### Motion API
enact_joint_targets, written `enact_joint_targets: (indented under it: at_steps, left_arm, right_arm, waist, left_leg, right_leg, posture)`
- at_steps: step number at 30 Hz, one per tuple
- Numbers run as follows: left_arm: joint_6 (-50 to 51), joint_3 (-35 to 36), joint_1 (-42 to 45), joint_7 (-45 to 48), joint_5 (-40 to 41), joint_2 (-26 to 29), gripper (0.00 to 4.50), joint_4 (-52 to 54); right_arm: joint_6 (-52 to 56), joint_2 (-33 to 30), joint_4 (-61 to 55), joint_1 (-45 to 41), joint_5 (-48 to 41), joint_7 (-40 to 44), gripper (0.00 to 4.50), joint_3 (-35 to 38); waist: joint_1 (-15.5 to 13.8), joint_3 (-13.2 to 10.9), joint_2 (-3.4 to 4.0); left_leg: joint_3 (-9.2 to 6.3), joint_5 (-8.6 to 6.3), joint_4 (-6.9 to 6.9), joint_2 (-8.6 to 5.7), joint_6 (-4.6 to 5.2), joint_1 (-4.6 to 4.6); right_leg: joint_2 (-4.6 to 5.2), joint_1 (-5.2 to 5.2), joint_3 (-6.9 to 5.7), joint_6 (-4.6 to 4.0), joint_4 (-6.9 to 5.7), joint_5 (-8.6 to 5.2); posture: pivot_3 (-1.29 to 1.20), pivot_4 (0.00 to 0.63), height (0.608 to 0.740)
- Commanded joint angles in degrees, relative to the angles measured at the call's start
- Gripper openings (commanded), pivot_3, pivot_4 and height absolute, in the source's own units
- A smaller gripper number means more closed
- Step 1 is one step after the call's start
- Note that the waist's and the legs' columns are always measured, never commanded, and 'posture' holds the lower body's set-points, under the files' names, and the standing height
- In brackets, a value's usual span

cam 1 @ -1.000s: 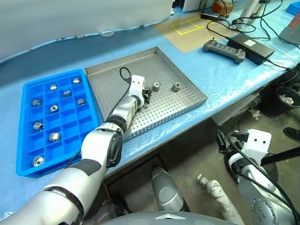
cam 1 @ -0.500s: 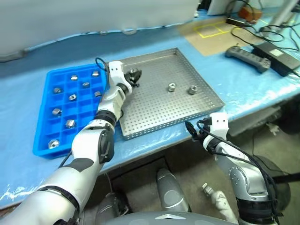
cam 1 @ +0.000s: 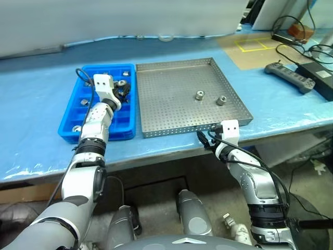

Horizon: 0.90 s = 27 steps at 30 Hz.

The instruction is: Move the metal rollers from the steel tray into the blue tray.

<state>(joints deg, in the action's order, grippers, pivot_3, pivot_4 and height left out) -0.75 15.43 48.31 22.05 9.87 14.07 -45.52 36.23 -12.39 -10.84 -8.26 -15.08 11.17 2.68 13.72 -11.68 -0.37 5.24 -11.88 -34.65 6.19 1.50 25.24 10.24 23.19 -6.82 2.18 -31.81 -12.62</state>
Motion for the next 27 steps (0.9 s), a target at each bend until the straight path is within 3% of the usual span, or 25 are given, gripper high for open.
enact_joint_targets:
  at_steps: [1, 2, 3, 4, 5, 6, 7, 8, 9, 10, 12, 18, 27]
  left_arm:
    - [0.03, 0.01, 2.45, -1.22, 0.71, 0.9, 1.74, 0.27]
    - [0.02, 0.0, 2.89, -1.24, 0.9, 0.9, 1.74, -0.16]
    - [-0.07, -0.1, 3.33, -1.16, 1.02, 0.88, 1.74, -0.67]
    - [-0.03, -0.17, 3.81, -0.8, 1.22, 0.68, 1.74, -1.22]
    - [0.04, -0.23, 4.28, -0.42, 1.42, 0.51, 1.74, -1.83]
    - [0.16, -0.24, 4.63, -0.1, 1.69, 0.31, 1.74, -2.27]
    - [0.19, -0.3, 5.05, 0.01, 1.81, 0.11, 1.74, -2.94]
    - [0.08, -0.43, 5.43, -0.05, 1.76, -0.05, 1.74, -3.71]
    - [0.02, -0.65, 5.68, -0.23, 1.53, -0.22, 1.74, -4.27]
    - [-0.22, -0.85, 5.94, -0.41, 1.35, -0.32, 1.74, -4.91]
    - [-0.77, -1.21, 6.41, -0.79, 1.04, -0.24, 1.74, -5.99]
    - [-3.43, -1.4, 8.96, -4.75, -0.47, 0.34, 1.74, -10.56]
    - [-6.56, -3.56, 13.69, -5.91, -2.97, -0.7, 1.74, -18.35]
  right_arm:
    - [-2.99, 1.93, -2.74, -2.39, -2.85, 3.62, 4.03, -0.93]
    - [-3.0, 2.07, -3.58, -2.5, -3.65, 4.52, 4.03, -0.87]
    - [-2.98, 2.22, -4.55, -2.57, -4.49, 5.6, 4.03, -0.88]
    - [-2.86, 2.33, -6.12, -2.52, -5.74, 6.93, 4.03, -0.88]
    - [-2.67, 2.27, -7.45, -2.55, -6.83, 8.05, 4.03, -0.97]
    - [-2.53, 2.01, -8.82, -2.52, -7.75, 9.13, 4.03, -1.15]
    - [-2.12, 1.66, -10.3, -2.63, -8.74, 9.97, 4.03, -1.25]
    - [-1.63, 1.44, -11.49, -2.8, -9.65, 10.45, 4.03, -1.2]
    - [-1.2, 1.21, -12.46, -3.04, -10.44, 10.64, 4.03, -1.1]
    - [-0.68, 0.97, -13.47, -3.29, -11.01, 10.55, 4.03, -1.01]
    - [-0.04, 0.64, -14.78, -3.83, -11.49, 10.4, 4.03, -1.01]
    - [1.28, 2.84, -19.11, -8.25, -18.25, 8.39, 4.03, 2.67]
    - [-1.23, 2.36, -16.68, -11.79, -16.54, 5.08, 4.03, 3.59]
  waist:
    - [-1.47, -0.79, 1.97]
    - [-1.13, -1.13, 4.02]
    - [-2.62, -1.39, 2.67]
    - [-3.74, -0.77, 1.44]
    - [-4.28, -0.06, 0.47]
    - [-5.43, 0.15, 1.42]
    - [-6.36, 0.4, 1.76]
    - [-7.26, 0.44, 1.81]
    - [-8.21, 0.49, 1.89]
    - [-9.04, 0.49, 1.9]
    - [-10.69, 0.49, 1.91]
    - [-13.85, 0.49, 1.92]
    - [-14.61, 0.48, 1.92]
  left_leg:
    - [-0.22, -2.15, -2.73, 0.67, -2.08, -0.18]
    - [-1.07, -3.79, -8.11, 1.21, -3.18, -0.95]
    - [-1.71, -5.79, -7.01, 1.4, 1.39, -2.15]
    - [-2.55, -5.61, -6.37, 0.91, 1.06, -2.14]
    - [-2.4, -5.45, -6.06, 0.24, 0.81, -1.99]
    - [-2.39, -5.04, -5.35, -0.77, 0.12, -1.42]
    - [-3.44, -3.75, -3.82, -1.72, -1.0, -0.13]
    - [-3.33, -1.81, -2.63, -1.71, -1.05, 0.2]
    - [-3.01, 0.08, -1.92, -1.45, 0.22, 0.41]
    - [-3.02, 0.5, -1.78, -1.22, 0.84, 0.74]
    - [-3.01, 0.9, -1.44, -0.68, 0.56, 1.02]
    - [-2.64, 1.74, -0.36, -0.09, 0.27, 0.58]
    - [-2.1, 2.09, -0.35, 0.45, 0.23, 0.29]
  right_leg:
    - [0.46, -0.27, -2.66, -0.03, 1.56, 0.02]
    - [1.81, -1.31, -8.12, -0.03, 3.74, 0.02]
    - [2.23, -3.22, -12.21, 0.34, 2.7, -0.74]
    - [1.55, -3.77, -7.07, -0.31, -2.26, -1.76]
    - [-0.14, -5.61, -2.3, -0.41, -4.97, -1.82]
    - [-0.87, -7.17, -0.13, 0.78, -3.7, -5.03]
    - [-0.93, -5.89, 0.77, 0.64, -2.64, -4.01]
    - [-0.93, -4.96, 0.75, 0.35, -2.61, -3.16]
    - [-1.09, -4.19, 0.8, 0.33, -3.06, -3.03]
    - [-1.39, -3.67, 0.75, -0.02, -3.29, -2.84]
    - [-2.06, -3.03, 0.94, -0.49, -3.23, -2.57]
    - [-2.48, -2.87, 1.04, -1.52, -3.12, -2.48]
    - [-2.94, -2.86, 1.52, -1.99, -3.03, -2.12]
  posture:
    - [-0.12, 0.15, 0.74]
    - [-0.12, 0.15, 0.74]
    - [-0.13, 0.15, 0.74]
    - [-0.13, 0.15, 0.74]
    - [-0.15, 0.15, 0.74]
    - [-0.15, 0.15, 0.74]
    - [-0.15, 0.15, 0.74]
    - [-0.16, 0.15, 0.74]
    - [-0.17, 0.15, 0.74]
    - [-0.17, 0.15, 0.74]
    - [-0.18, 0.15, 0.74]
    - [-0.2, 0.15, 0.74]
    - [-0.23, 0.15, 0.74]
